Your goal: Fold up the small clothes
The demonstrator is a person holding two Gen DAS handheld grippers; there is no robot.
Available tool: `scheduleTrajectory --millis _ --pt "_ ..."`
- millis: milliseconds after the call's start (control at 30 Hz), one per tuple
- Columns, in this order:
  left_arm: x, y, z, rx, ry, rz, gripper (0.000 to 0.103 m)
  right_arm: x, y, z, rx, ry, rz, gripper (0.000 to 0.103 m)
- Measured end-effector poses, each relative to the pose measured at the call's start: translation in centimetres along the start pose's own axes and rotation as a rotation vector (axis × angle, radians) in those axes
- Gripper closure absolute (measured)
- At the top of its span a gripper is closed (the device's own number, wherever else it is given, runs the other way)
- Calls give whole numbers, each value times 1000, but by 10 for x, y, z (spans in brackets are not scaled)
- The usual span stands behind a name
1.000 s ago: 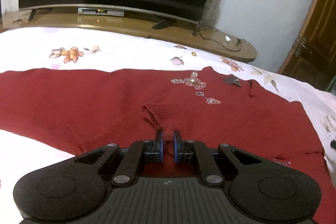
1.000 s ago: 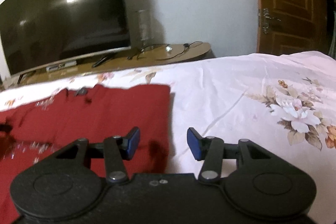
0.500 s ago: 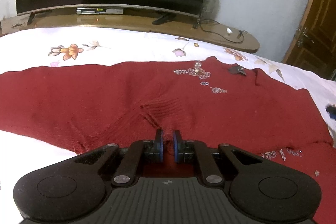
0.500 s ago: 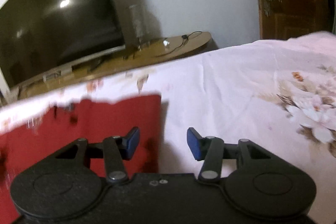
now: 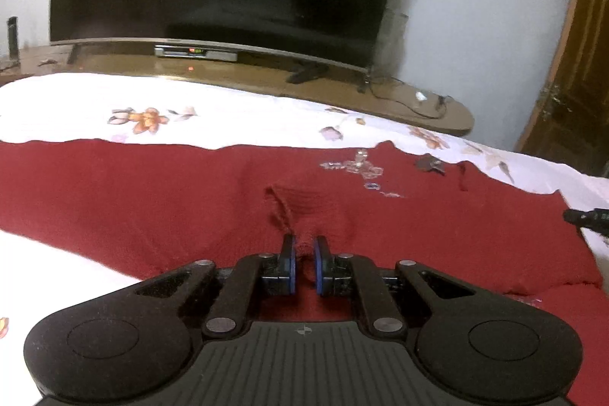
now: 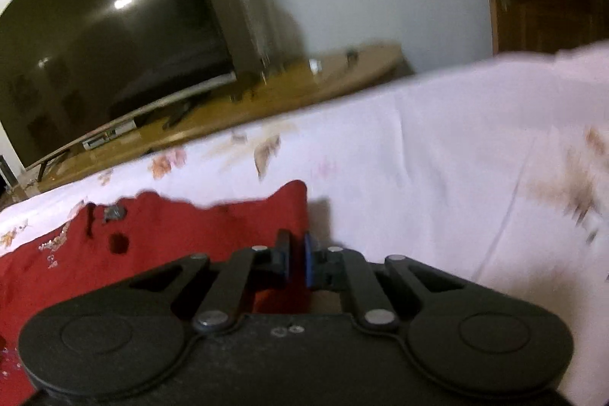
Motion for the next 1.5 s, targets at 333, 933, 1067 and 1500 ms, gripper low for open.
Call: scheduleTrajectory --millis 333,933,1067,1500 --pt "-22 -1 -16 37 -113 -40 37 8 3 1 -19 62 -15 74" --pt "18 -16 -2 51 -85 103 34 -29 30 -36 -16 19 -123 69" --pt "-85 -18 -46 109 -227 -66 33 -3 36 -73 20 29 -114 64" --pt "-317 -3 -74 135 -246 -800 34 52 61 -110 -29 135 63 63"
Point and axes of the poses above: each gripper's, at about its wrist camera, not at the fingertips, and z roughly the way its jaws point, x to its right, y to its underside, the point moved 6 cm from there along z, roughly the way its jaws point, and after that the axes turned 1 degree about y, right-handed, at the moved point
